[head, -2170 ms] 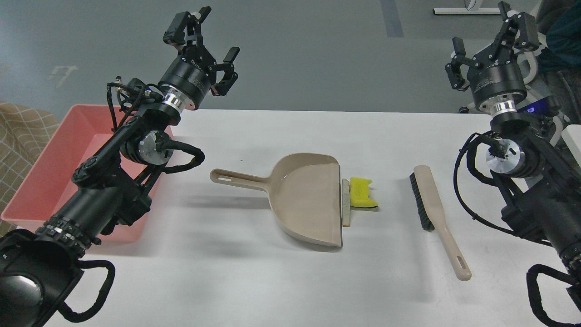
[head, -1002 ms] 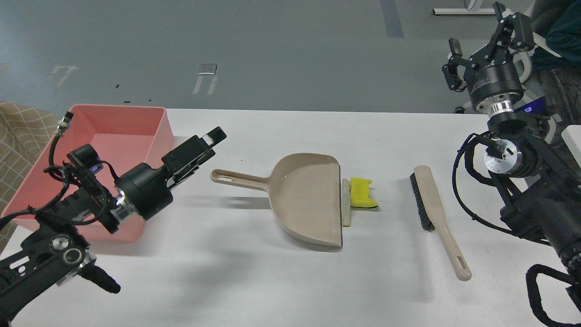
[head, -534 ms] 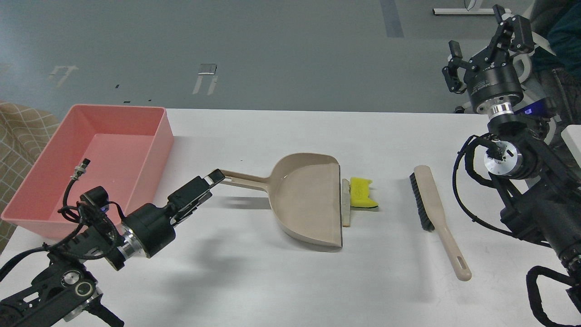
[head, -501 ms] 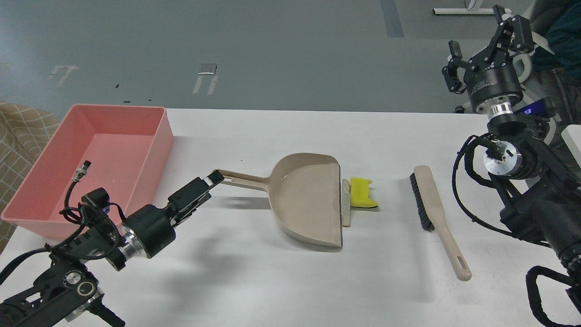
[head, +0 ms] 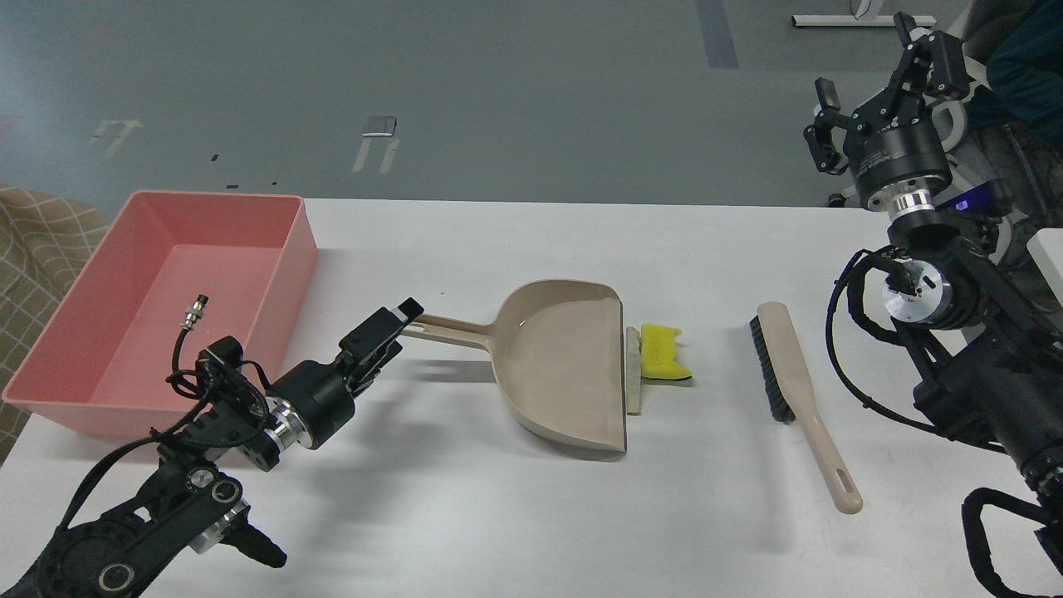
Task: Sweep and dump garbage into bin
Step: 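Reach the left gripper to the beige dustpan handle and grasp it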
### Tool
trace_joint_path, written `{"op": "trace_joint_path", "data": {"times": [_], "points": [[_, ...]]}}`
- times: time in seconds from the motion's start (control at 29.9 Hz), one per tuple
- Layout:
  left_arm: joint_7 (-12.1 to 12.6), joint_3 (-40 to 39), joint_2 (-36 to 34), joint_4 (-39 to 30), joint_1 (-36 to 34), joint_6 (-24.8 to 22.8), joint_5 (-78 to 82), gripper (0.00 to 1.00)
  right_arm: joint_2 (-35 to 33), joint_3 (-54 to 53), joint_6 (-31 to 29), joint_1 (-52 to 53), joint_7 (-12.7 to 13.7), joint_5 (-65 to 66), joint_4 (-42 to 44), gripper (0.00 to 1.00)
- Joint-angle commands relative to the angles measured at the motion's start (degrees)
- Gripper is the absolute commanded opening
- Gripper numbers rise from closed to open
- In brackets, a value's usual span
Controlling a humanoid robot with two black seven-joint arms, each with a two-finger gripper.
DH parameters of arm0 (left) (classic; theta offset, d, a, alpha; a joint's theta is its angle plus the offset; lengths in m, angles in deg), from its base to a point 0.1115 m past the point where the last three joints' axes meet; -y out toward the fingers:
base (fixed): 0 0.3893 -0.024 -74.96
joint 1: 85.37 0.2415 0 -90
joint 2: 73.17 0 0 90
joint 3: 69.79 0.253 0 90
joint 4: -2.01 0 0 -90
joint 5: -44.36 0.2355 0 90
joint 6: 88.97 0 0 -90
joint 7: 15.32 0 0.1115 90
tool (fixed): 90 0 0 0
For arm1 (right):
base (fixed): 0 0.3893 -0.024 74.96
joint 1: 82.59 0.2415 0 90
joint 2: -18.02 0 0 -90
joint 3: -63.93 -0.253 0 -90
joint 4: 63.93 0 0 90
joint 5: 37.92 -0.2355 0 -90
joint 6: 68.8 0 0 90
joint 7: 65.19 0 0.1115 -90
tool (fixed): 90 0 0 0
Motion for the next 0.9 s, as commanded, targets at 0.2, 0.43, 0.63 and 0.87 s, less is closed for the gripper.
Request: {"op": "trace_joint_path", "data": {"times": [0.2,0.43,0.63,0.87], "points": [[-0.4,2.4,3.8,5.6,-4.1,1.3,0.0,0.98,-0.1,0.1,0.0,-0.1,0.0,0.0,0.0,1.00],[-0.4,2.9,5.6,8.2,-6.3,2.8,0.0,0.97,-0.1,0.1,0.0,-0.2,0.0,0.0,0.1,1.00],[-0.4,3.2,5.7,8.2,-6.3,2.9,0.0,0.83,0.0,0.1,0.0,-0.1,0.0,0.0,0.1,1.00],[-0.2,3.2,5.6,8.2,-6.4,2.9,0.0,0.57,0.0,0.1,0.1,-0.1,0.0,0.0,0.1,1.00]]}}
